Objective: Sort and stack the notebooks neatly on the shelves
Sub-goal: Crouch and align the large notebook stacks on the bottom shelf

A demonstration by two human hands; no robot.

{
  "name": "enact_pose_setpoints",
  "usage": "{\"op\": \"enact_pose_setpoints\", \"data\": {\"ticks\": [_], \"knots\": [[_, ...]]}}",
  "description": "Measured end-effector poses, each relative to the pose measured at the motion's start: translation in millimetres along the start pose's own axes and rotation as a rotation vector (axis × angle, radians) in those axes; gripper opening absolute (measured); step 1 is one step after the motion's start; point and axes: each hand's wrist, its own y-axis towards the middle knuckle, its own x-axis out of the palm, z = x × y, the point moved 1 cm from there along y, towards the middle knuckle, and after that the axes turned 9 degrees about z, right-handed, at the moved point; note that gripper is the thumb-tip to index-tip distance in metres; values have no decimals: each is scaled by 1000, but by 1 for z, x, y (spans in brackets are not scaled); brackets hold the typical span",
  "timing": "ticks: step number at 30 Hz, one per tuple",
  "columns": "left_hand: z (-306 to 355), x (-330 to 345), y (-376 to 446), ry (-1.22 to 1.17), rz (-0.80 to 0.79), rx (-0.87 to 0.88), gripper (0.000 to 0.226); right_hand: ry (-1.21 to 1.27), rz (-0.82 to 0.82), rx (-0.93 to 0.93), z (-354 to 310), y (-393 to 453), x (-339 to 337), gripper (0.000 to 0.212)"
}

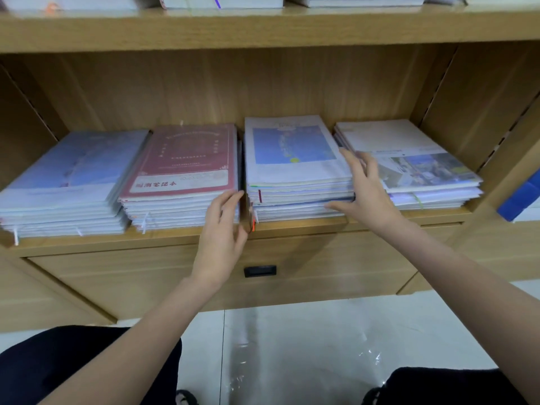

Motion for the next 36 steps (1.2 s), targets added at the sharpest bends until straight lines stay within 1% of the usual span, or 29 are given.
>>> {"op": "enact_pose_setpoints", "data": {"ticks": [2,4,6,10,13,16,19,23,26,29,32,34,36], "knots": [[-5,-5,-15,-69,-38,-160,57,92,-72,115,1,-3,-2,103],[-9,-6,-21,-157,-102,-287,55,108,-134,162,4,-9,0,100],[-8,-6,-13,-251,-110,-374,49,151,-148,213,4,-13,2,94],[1,-2,9,-321,-128,-435,40,172,-119,260,0,-13,7,90],[7,9,19,-369,-163,-488,45,195,-119,263,0,-12,9,87],[7,21,24,-401,-139,-560,44,206,-127,236,5,-9,8,87],[4,27,24,-335,-110,-522,40,188,-144,232,9,-6,8,88],[0,32,23,-293,-83,-513,33,94,-125,227,6,-6,9,87],[-3,39,27,-295,-69,-551,25,92,-117,239,5,-6,10,87],[0,41,26,-261,-95,-522,33,107,-114,245,7,-6,10,88],[-2,39,20,-274,-184,-482,49,123,-164,258,5,-4,9,100],[-5,38,17,-273,-213,-451,57,73,-190,247,4,-4,8,107],[-7,39,14,-242,-209,-437,61,21,-183,222,2,-5,8,105]]}}
